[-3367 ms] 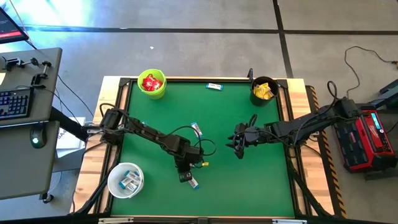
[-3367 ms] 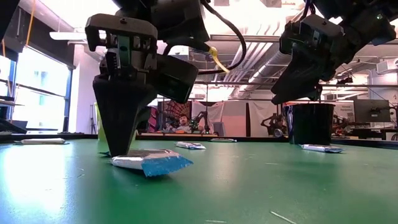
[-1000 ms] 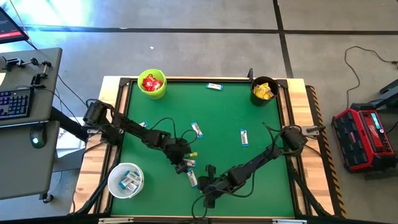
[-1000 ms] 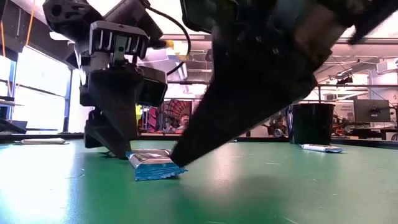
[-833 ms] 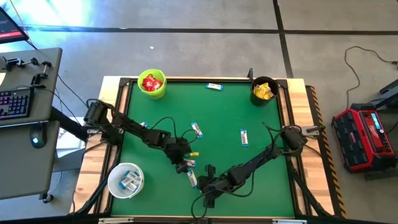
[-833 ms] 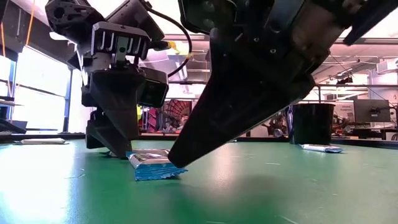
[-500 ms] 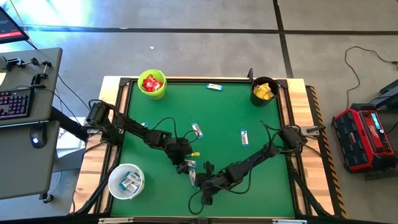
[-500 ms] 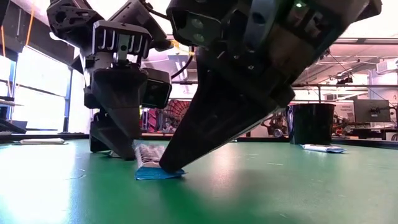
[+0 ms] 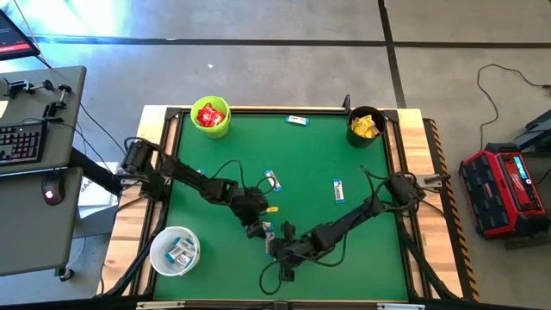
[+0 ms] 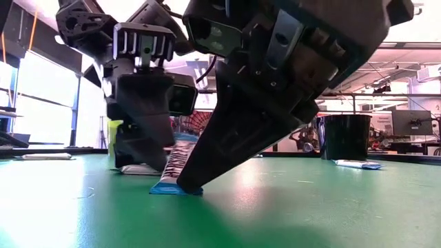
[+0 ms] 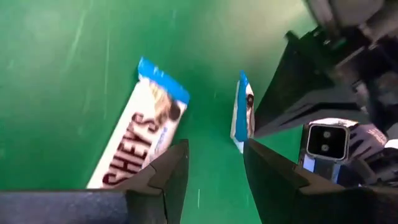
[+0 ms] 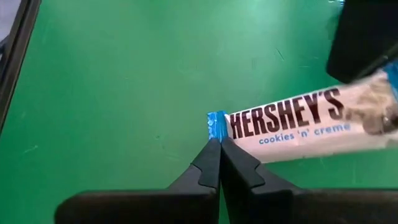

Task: Sort candy by brand, put in halloween buckets
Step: Put the white chocolate into the white bucket

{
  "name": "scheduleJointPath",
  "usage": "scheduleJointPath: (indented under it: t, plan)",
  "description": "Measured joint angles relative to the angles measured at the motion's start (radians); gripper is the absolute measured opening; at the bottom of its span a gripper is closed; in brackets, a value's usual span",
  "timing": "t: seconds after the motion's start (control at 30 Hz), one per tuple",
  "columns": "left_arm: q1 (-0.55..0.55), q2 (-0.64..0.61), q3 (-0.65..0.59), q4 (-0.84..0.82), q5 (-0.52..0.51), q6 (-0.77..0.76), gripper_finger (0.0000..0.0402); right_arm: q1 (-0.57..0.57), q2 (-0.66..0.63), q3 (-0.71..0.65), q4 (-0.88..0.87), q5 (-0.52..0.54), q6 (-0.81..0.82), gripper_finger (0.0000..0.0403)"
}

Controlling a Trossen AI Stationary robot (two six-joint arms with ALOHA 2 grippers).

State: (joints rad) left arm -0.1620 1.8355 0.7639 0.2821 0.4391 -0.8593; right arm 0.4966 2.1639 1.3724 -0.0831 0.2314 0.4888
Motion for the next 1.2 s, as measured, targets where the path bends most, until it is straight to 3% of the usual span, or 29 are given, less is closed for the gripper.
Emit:
scheduleJointPath:
  t: [0.2, 0.37, 0.8, 1.2]
  plan:
    - [0.037, 0.002, -0.001, 0.029, 0.007, 0.010, 0.0155, -0.005, 0.000, 0.000, -0.003, -0.001, -0.017, 0.0000]
    - [0.065, 0.003, -0.002, 0.046, 0.072, 0.027, 0.0167, -0.005, 0.000, 0.000, -0.004, -0.005, -0.022, 0.0000]
    - [0.046, 0.039, -0.001, 0.167, 0.118, 0.034, 0.0174, -0.005, 0.000, 0.000, -0.006, -0.006, -0.026, 0.0000]
    - [0.037, 0.041, 0.003, 0.189, 0.124, 0.067, 0.0109, -0.005, 0.000, 0.000, -0.006, -0.007, -0.044, 0.0000]
